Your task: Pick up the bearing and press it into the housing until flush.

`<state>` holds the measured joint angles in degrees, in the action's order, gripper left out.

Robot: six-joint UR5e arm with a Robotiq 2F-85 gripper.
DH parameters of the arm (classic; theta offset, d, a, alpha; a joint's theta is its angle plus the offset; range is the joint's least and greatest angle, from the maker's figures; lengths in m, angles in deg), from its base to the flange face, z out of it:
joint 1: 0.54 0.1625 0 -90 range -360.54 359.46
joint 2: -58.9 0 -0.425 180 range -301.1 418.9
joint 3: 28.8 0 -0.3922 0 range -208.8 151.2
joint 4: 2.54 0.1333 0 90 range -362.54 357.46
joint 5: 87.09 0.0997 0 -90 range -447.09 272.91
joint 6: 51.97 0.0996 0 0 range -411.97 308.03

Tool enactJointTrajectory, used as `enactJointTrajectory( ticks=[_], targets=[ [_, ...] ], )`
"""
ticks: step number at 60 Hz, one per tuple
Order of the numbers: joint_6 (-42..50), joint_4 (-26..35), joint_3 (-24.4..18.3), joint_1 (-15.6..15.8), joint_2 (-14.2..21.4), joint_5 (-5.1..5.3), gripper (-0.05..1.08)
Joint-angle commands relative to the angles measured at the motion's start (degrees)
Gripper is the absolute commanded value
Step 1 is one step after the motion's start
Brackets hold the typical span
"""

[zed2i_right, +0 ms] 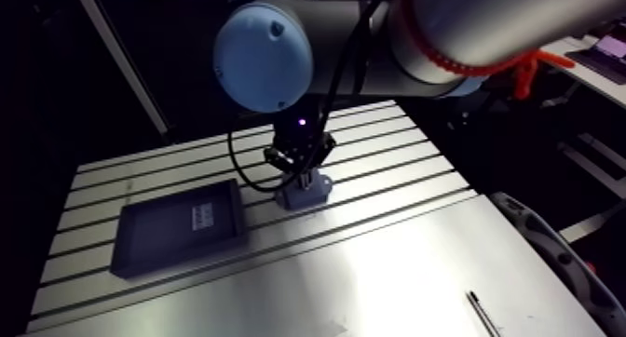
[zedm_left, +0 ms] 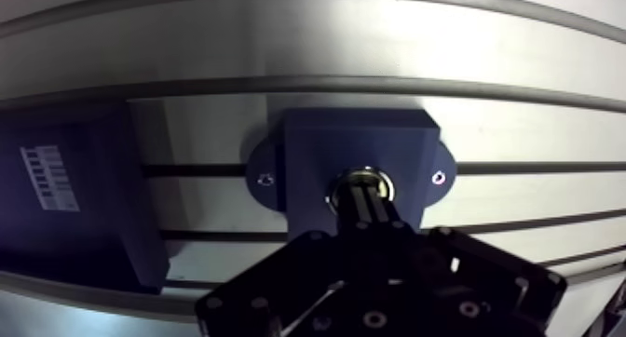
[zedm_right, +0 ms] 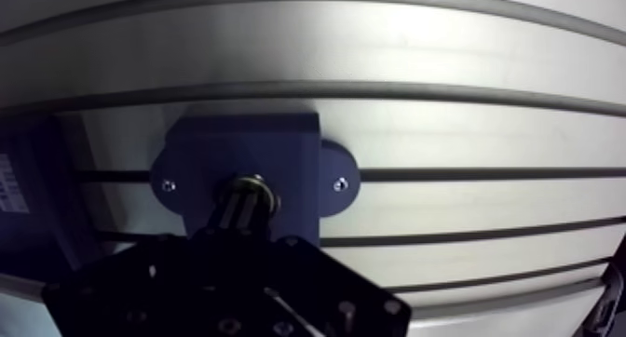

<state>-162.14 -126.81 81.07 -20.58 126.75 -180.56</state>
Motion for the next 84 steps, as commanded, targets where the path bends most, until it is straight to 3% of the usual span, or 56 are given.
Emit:
enactJointTrajectory(
  ticks=[1, 84],
  targets=[
    [-0.01, -0.06, -0.04, -0.01, -0.04, 0.08, 1.08],
    [-0.18, 0.37, -0.82, -0.1, 0.22, 0.01, 1.08]
  ],
)
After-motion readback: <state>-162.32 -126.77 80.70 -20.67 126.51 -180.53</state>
